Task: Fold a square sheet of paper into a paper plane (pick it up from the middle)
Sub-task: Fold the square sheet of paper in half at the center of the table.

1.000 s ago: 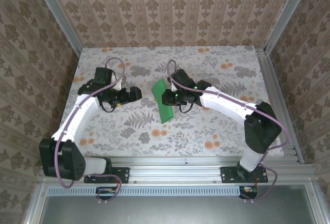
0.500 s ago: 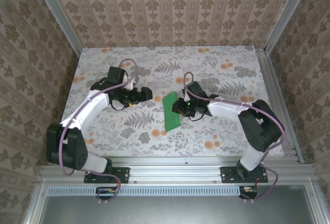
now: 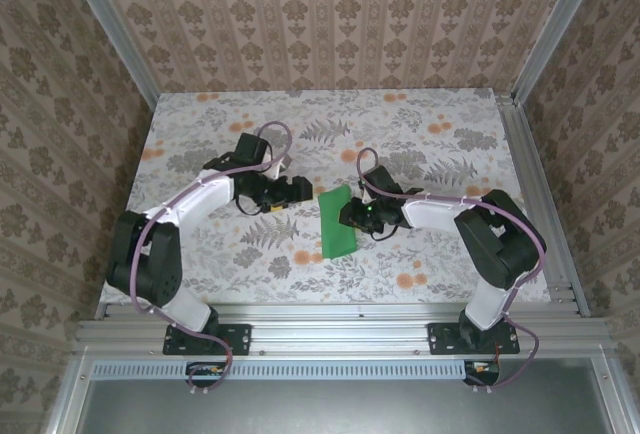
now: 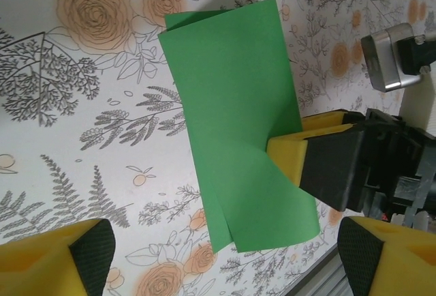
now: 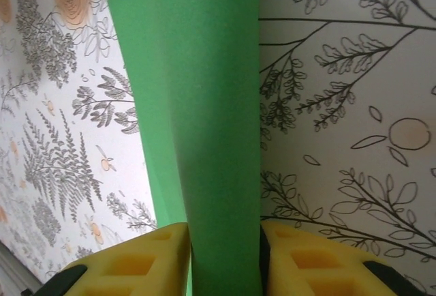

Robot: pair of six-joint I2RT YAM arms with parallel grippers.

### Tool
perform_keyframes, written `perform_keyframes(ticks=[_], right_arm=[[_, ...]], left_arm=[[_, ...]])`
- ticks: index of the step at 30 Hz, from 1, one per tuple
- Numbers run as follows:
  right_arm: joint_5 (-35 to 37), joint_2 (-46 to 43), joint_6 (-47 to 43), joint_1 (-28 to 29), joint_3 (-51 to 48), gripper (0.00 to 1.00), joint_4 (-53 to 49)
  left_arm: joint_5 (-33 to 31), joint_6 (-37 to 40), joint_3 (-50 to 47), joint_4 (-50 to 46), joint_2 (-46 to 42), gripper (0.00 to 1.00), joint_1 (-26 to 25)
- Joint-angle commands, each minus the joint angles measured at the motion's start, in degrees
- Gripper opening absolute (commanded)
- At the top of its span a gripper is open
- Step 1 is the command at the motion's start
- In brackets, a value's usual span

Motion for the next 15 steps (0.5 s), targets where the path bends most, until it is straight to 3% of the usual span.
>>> perform_keyframes(ticks=[1,15], right_arm=[[2.43,1.33,-0.30,-0.12,-1.50,0.34,0.64],[7.27,0.71,4.92,0.64,-3.07,0.39,2.79]], left_arm=[[2.10,-1.83,-0.16,3.39,1.53,0.84,-1.23],[-0.73,-6.89,-2.47,11.22,4.83,0.73,-7.04]])
